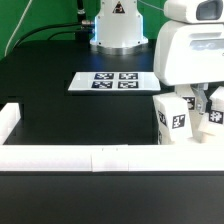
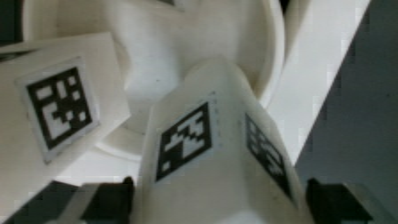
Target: Assemble stool
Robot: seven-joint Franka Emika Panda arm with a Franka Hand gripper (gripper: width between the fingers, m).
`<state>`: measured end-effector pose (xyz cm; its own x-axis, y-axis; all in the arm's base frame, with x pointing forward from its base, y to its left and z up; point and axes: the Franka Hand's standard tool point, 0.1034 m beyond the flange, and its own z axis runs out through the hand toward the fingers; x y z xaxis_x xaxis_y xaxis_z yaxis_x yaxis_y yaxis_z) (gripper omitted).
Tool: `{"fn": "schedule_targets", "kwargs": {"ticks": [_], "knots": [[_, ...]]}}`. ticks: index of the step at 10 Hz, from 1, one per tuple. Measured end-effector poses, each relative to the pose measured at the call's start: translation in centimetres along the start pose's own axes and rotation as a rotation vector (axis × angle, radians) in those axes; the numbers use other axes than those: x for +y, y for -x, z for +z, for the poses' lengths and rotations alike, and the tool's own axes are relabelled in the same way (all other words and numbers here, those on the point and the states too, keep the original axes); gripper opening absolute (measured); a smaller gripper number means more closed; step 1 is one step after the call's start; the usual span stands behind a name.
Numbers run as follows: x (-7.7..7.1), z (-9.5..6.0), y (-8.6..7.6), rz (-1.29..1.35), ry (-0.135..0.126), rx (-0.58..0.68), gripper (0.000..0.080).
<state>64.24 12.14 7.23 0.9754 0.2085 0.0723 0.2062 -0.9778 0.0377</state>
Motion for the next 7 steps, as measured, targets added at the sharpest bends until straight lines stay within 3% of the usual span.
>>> {"fn": "schedule_targets", "kwargs": {"ticks": [7], "knots": [[0.74, 0.10, 0.21, 0.541, 0.005, -0.004, 0.0458]]}}
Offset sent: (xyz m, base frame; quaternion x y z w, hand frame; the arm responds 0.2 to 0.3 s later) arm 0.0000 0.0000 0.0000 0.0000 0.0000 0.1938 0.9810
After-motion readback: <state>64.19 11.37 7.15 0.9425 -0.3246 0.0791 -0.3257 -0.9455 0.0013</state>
